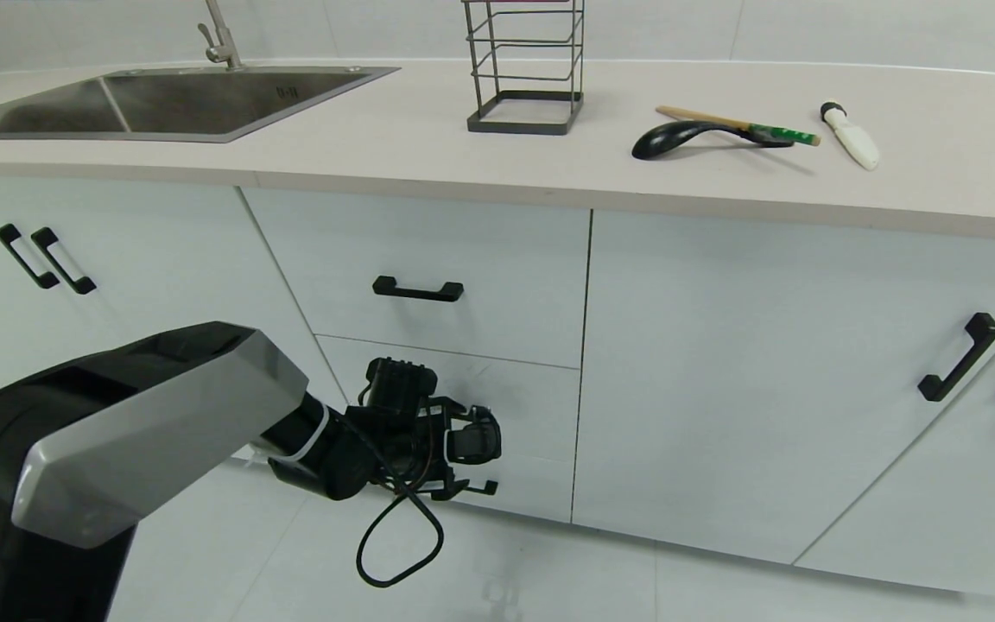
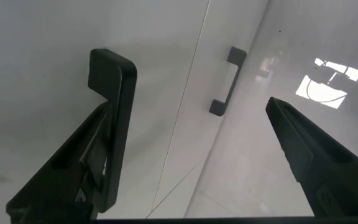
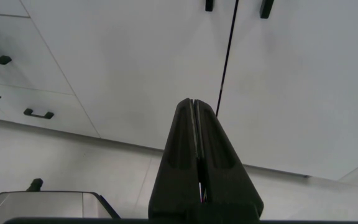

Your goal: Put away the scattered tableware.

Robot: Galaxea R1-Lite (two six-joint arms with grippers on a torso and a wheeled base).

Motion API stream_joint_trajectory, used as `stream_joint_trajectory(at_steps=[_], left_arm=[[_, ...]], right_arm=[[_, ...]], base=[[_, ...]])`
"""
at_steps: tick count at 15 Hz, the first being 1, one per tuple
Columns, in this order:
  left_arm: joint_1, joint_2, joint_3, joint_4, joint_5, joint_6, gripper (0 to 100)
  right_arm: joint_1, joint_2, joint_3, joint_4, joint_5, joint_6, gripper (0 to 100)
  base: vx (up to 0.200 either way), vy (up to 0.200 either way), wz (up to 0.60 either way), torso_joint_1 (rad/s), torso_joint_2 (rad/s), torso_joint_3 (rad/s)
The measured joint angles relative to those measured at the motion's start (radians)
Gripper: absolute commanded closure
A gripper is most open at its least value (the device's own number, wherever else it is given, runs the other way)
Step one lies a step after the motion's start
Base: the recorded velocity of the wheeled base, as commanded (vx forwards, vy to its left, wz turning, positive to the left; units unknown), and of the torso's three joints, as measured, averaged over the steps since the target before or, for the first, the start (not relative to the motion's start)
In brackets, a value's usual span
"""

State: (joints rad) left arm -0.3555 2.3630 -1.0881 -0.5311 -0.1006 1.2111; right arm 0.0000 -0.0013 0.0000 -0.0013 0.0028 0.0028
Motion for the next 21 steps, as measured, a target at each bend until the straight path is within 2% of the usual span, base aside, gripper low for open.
stream_joint_trajectory(at_steps=[6,11,13,15,16,18,19,20,21], left_arm=[[-0.005,-0.060,0.134,0.021,-0.012,-0.004,0],[-0.004,-0.128,0.223,0.027,-0.046,0.000,0],[-0.009,-0.179,0.262,0.030,-0.079,0.004,0],[-0.020,-0.304,0.302,0.082,-0.107,0.004,0],[-0.028,-0.385,0.316,0.142,-0.118,0.001,0],[-0.048,-0.565,0.333,0.302,-0.133,-0.033,0],[-0.055,-0.644,0.337,0.373,-0.142,-0.070,0],[-0.057,-0.711,0.336,0.420,-0.163,-0.101,0],[-0.047,-0.751,0.325,0.429,-0.191,-0.115,0]], right_arm=[[0.000,0.000,0.000,0.000,0.000,0.000,100],[0.000,0.000,0.000,0.000,0.000,0.001,100],[0.000,0.000,0.000,0.000,0.000,0.001,100],[0.000,0.000,0.000,0.000,0.000,0.001,100],[0.000,0.000,0.000,0.000,0.000,0.001,100],[0.000,0.000,0.000,0.000,0.000,0.000,100],[0.000,0.000,0.000,0.000,0.000,0.001,100],[0.000,0.000,0.000,0.000,0.000,0.001,100],[0.000,0.000,0.000,0.000,0.000,0.001,100]], base=[[0.000,0.000,0.00,0.000,0.00,0.000],[0.000,0.000,0.00,0.000,0.00,0.000],[0.000,0.000,0.00,0.000,0.00,0.000],[0.000,0.000,0.00,0.000,0.00,0.000],[0.000,0.000,0.00,0.000,0.00,0.000],[0.000,0.000,0.00,0.000,0.00,0.000],[0.000,0.000,0.00,0.000,0.00,0.000],[0.000,0.000,0.00,0.000,0.00,0.000],[0.000,0.000,0.00,0.000,0.00,0.000]])
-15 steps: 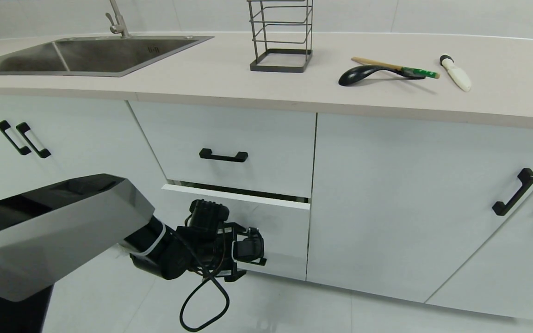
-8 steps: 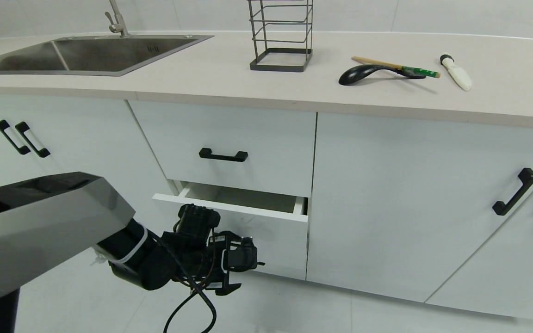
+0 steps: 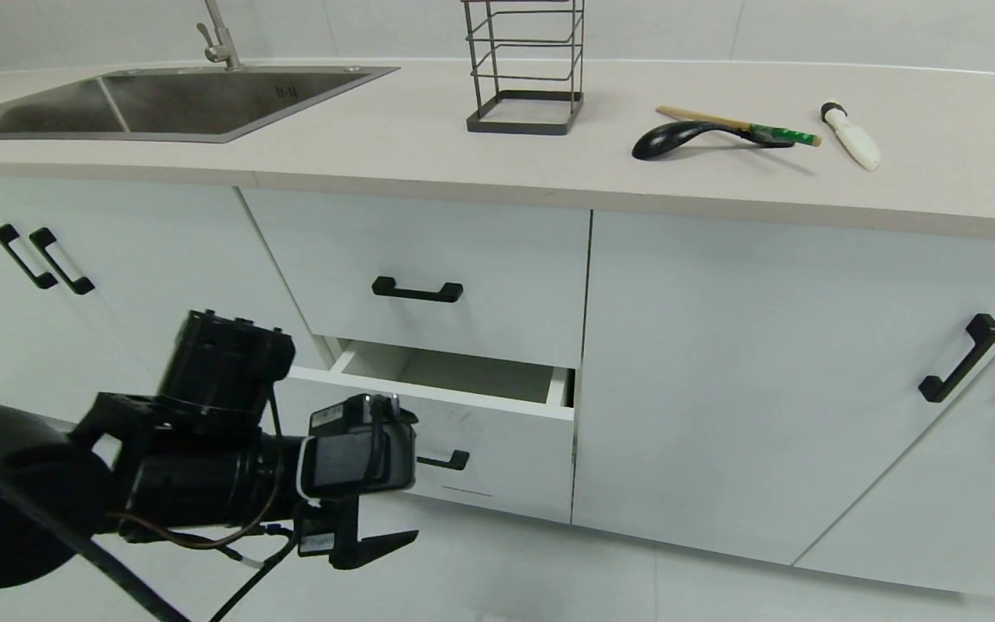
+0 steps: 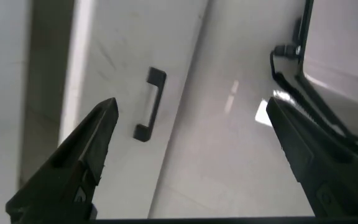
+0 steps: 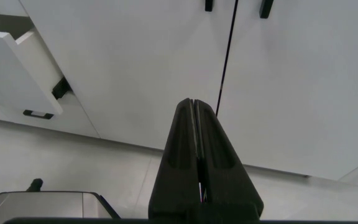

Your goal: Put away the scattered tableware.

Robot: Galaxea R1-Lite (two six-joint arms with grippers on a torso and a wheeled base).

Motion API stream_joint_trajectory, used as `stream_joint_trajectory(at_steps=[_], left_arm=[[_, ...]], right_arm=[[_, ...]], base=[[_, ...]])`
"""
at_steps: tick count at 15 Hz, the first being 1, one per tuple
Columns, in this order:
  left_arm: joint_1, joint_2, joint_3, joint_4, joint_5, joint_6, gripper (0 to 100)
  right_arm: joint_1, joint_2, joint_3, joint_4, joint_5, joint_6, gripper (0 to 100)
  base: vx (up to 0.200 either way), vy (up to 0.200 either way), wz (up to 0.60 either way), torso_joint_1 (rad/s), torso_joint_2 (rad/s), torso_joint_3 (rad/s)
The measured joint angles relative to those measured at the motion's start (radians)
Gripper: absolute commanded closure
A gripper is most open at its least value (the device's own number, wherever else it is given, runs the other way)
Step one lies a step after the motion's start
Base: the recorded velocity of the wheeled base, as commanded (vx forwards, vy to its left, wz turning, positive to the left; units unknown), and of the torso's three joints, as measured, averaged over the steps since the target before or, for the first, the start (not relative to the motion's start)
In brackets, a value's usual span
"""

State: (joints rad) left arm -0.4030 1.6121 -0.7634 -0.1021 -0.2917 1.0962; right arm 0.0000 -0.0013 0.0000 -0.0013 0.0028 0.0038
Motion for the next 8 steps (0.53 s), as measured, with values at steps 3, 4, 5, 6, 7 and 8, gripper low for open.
stream_joint_trajectory(at_steps=[3,4,5,6,7,8], left_arm=[[0.032,0.016,-0.069,0.010,-0.127,-0.015,0],[0.043,0.049,-0.106,0.010,-0.156,-0.016,0],[0.056,0.083,-0.138,0.003,-0.172,-0.016,0],[0.065,0.119,-0.156,-0.017,-0.174,-0.015,0],[0.072,0.164,-0.169,-0.056,-0.172,-0.017,0],[0.077,0.208,-0.177,-0.103,-0.168,-0.020,0]], right_arm=[[0.000,0.000,0.000,0.000,0.000,0.001,100],[0.000,0.000,0.000,0.000,0.000,0.000,100],[0.000,0.000,0.000,0.000,0.000,0.000,100],[0.000,0.000,0.000,0.000,0.002,0.000,100],[0.000,0.000,0.000,0.000,0.004,-0.001,100],[0.000,0.000,0.000,0.000,0.004,-0.001,100]], base=[[0.000,0.000,0.00,0.000,0.00,0.000],[0.000,0.000,0.00,0.000,0.00,0.000],[0.000,0.000,0.00,0.000,0.00,0.000],[0.000,0.000,0.00,0.000,0.00,0.000],[0.000,0.000,0.00,0.000,0.00,0.000],[0.000,0.000,0.00,0.000,0.00,0.000]])
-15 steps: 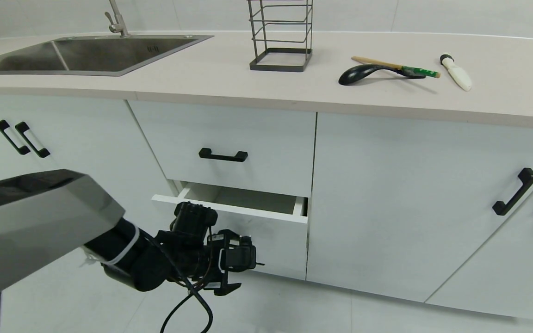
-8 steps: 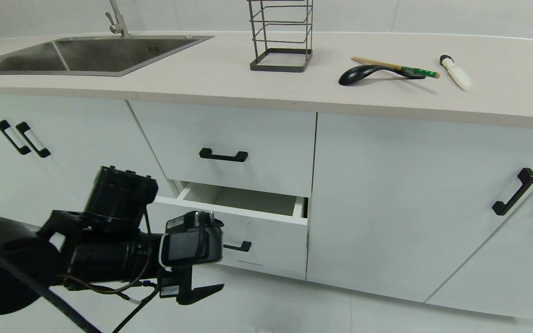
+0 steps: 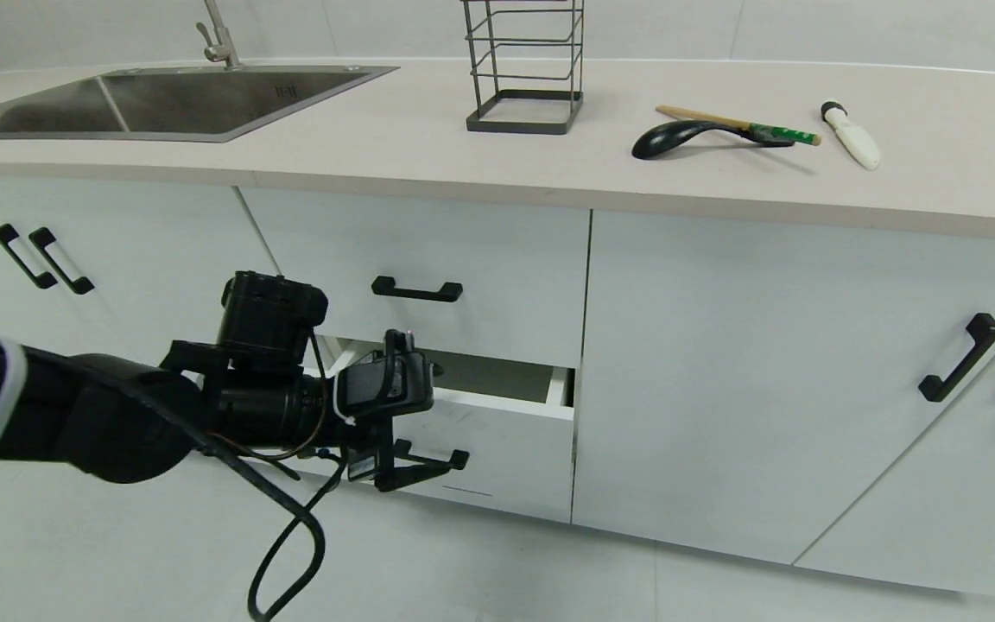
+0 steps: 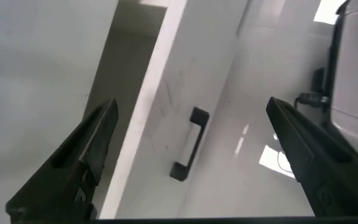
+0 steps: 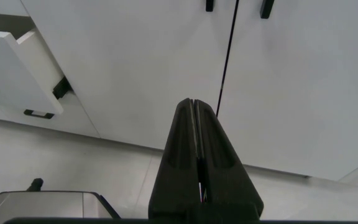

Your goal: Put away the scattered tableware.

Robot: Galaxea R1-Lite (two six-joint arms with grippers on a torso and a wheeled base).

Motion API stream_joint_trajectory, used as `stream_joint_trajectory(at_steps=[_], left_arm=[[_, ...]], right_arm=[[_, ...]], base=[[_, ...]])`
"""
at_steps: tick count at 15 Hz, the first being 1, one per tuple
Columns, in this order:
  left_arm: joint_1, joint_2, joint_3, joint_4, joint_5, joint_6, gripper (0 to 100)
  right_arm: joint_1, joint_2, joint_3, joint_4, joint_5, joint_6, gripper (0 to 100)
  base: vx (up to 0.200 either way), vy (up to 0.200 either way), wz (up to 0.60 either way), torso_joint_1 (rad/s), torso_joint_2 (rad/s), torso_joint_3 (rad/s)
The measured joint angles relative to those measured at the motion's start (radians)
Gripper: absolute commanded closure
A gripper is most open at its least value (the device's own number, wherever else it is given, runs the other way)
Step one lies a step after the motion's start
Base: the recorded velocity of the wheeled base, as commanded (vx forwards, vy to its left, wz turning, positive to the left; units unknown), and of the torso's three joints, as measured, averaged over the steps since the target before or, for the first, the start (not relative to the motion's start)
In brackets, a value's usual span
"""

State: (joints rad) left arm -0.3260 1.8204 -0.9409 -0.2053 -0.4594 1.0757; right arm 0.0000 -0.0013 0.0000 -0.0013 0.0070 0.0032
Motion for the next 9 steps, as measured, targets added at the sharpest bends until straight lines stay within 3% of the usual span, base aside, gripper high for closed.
stream_joint_trajectory(at_steps=[2,9], left_arm=[[0.006,0.079,-0.027,-0.057,0.006,-0.007,0],[-0.003,0.202,-0.100,-0.092,0.021,-0.011,0]], right_arm=[[0.000,0.000,0.000,0.000,0.000,0.000,100],[0.000,0.000,0.000,0.000,0.000,0.000,100]], base=[[0.000,0.000,0.00,0.000,0.00,0.000],[0.000,0.000,0.00,0.000,0.00,0.000]])
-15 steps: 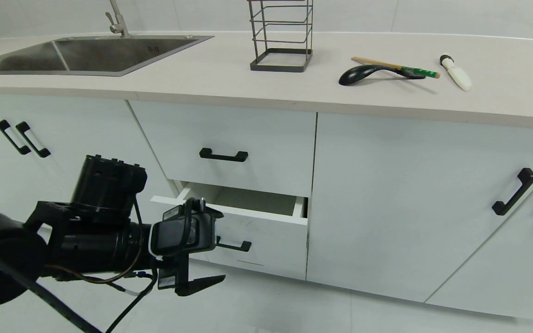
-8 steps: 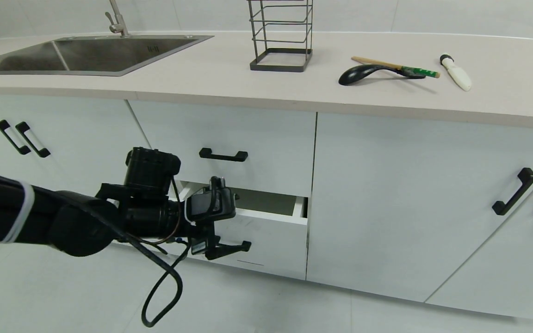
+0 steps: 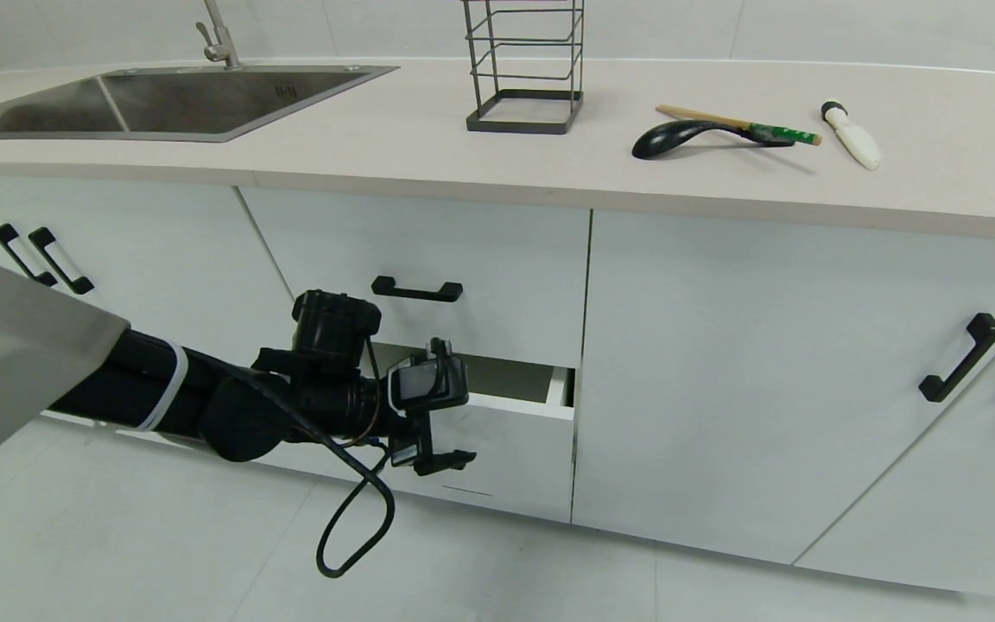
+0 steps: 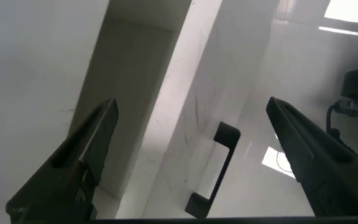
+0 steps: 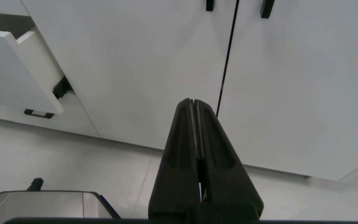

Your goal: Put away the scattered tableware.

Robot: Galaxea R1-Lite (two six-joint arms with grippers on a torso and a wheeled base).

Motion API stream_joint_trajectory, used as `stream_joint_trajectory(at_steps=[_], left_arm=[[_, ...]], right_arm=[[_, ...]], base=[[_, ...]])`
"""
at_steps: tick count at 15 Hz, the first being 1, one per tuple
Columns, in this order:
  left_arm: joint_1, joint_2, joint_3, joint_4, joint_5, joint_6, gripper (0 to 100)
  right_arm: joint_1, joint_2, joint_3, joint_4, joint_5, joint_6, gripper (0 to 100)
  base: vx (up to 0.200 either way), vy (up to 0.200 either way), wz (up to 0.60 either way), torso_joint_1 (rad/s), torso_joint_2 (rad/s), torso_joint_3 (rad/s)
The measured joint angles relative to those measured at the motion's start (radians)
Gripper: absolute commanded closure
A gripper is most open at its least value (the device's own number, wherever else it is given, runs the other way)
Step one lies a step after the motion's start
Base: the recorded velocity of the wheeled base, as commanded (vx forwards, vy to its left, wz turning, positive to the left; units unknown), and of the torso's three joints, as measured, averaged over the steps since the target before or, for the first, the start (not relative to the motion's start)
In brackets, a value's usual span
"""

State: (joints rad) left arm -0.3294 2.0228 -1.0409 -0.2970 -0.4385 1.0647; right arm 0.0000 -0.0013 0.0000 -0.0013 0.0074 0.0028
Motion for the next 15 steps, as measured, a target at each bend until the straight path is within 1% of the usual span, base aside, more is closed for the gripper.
stream_joint_trajectory(at_steps=[11,15], left_arm=[[0.001,0.035,0.000,0.000,0.001,0.001,0],[0.001,0.031,0.021,-0.003,0.001,0.000,0]], right_arm=[[0.000,0.000,0.000,0.000,0.000,-0.001,100],[0.000,0.000,0.000,0.000,0.000,0.000,100]], base=[[0.000,0.000,0.00,0.000,0.00,0.000],[0.000,0.000,0.00,0.000,0.00,0.000]])
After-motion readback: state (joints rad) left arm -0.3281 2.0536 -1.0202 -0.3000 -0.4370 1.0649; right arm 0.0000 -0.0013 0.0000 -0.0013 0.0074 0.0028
